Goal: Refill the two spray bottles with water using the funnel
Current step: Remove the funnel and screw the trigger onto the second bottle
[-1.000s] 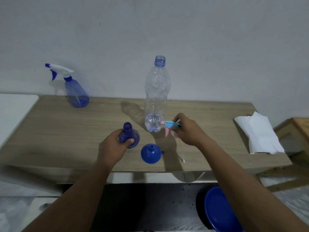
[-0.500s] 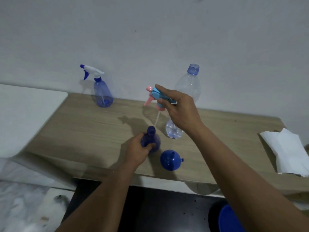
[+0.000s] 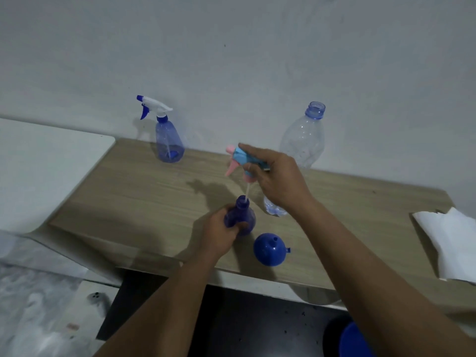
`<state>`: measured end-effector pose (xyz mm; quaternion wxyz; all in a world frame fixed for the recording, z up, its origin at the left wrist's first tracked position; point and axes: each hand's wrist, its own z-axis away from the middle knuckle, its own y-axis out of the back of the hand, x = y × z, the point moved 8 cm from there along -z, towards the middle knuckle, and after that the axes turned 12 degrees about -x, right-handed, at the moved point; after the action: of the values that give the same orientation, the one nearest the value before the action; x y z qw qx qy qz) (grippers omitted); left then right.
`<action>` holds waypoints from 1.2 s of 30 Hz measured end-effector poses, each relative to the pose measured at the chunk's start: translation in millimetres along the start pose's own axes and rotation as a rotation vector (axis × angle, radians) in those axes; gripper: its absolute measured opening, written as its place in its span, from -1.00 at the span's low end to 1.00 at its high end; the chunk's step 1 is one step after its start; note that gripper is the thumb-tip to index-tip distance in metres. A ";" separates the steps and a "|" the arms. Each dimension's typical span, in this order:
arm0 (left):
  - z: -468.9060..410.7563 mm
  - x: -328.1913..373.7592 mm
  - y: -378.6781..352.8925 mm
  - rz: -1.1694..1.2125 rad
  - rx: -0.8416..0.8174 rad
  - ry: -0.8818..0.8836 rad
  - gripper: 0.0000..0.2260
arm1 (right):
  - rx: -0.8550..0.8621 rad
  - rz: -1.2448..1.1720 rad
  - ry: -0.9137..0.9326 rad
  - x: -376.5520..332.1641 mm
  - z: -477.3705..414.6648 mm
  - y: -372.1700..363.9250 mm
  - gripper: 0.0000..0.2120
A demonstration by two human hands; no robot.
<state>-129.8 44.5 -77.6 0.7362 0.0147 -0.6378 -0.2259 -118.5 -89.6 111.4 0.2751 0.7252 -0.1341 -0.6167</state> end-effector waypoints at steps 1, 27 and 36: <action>-0.8 -1.5 -0.8 0.007 0.004 -0.006 -0.61 | -0.025 0.032 -0.014 11.0 1.8 -9.6 -0.64; -3.4 -8.2 -4.0 0.096 0.033 -0.107 -0.64 | 0.018 0.274 -0.133 83.5 13.3 -64.5 -0.81; 1.7 1.3 1.8 0.033 0.064 -0.162 -0.63 | 0.139 0.045 -0.104 92.1 22.0 -79.3 -0.72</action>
<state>-130.7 46.1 -75.5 0.6850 0.0097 -0.7023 -0.1937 -132.5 -79.5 -10.9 0.2308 0.7062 -0.2071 -0.6366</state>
